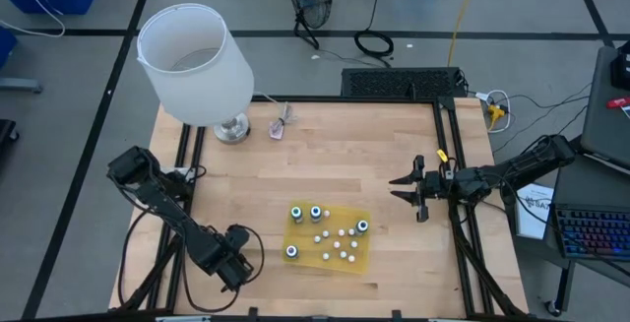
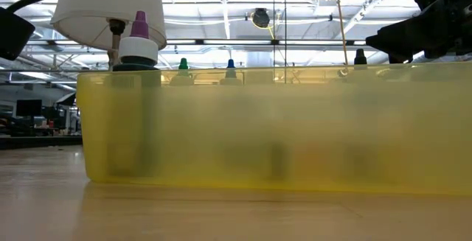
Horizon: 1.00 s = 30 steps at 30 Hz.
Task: Pick & Place food coloring
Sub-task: Put the small dark blue food coloring bottle into the yellow container
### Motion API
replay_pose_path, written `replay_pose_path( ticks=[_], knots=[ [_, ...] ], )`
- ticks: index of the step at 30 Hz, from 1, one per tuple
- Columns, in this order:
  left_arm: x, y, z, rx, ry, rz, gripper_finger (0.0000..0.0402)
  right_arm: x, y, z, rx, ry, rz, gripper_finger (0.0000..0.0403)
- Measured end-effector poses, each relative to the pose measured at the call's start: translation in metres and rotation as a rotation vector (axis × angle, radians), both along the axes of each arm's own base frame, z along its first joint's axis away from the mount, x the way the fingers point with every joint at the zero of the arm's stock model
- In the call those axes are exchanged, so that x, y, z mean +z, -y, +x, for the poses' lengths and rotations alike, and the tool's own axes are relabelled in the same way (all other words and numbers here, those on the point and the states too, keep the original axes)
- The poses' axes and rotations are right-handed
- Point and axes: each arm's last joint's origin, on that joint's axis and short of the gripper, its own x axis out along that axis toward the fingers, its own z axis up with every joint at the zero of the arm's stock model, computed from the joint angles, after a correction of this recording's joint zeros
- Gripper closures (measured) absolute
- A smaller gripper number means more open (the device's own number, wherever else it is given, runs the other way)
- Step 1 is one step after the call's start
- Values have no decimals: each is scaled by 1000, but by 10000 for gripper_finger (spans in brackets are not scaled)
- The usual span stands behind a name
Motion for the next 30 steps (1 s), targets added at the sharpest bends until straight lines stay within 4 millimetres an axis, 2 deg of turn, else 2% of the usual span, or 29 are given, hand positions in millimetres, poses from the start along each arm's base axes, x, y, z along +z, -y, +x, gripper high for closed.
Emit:
replay_pose_path(
  ticks=[14,17,21,25,30],
  knots=[
    [0,0,0,-12,1,-2,254,0,0,0,0,0,0,289],
    [0,0,0,-34,3,-3,278,0,0,0,0,0,0,289],
    [3,2,3,-71,30,6,330,0,0,0,0,0,0,289],
    [19,4,12,-100,113,5,339,0,0,0,0,-1,0,289],
    [59,6,29,-157,281,31,339,0,0,0,0,-1,0,289]
  ],
)
